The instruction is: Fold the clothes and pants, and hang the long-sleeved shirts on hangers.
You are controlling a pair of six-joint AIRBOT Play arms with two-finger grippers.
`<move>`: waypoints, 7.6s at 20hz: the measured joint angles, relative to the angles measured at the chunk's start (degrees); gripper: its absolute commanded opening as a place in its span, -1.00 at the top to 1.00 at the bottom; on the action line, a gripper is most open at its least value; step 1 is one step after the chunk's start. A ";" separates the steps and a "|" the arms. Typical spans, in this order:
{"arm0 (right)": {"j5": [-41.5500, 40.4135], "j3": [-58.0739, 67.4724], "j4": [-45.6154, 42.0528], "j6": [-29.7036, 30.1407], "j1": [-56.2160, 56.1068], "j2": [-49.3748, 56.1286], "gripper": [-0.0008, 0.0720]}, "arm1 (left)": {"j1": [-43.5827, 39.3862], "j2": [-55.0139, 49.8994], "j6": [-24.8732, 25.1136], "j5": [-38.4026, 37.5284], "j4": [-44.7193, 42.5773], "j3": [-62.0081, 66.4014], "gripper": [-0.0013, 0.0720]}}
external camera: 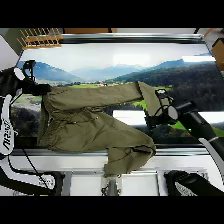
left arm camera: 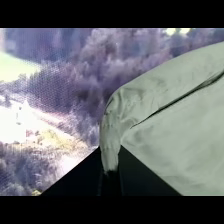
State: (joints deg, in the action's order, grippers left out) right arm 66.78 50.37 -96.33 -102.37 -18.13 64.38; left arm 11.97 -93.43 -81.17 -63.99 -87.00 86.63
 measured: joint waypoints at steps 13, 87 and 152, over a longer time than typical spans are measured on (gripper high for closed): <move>-3.74 1.92 -19.47 -27.58 -8.59 17.29 -0.22 | 0.00 0.00 -0.20 0.00 0.02 0.00 0.92; -14.29 25.94 11.04 2.64 34.16 7.39 -0.72 | 19.19 14.51 -3.15 10.45 16.85 -18.18 -0.82; -3.21 -5.31 1.75 -8.24 2.45 -8.96 -0.96 | 9.84 20.17 1.90 12.37 24.46 -32.37 0.92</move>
State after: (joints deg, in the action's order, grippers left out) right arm 63.57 45.06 -94.59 -110.61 -15.68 55.42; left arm 21.80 -73.25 -79.26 -51.62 -62.54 54.26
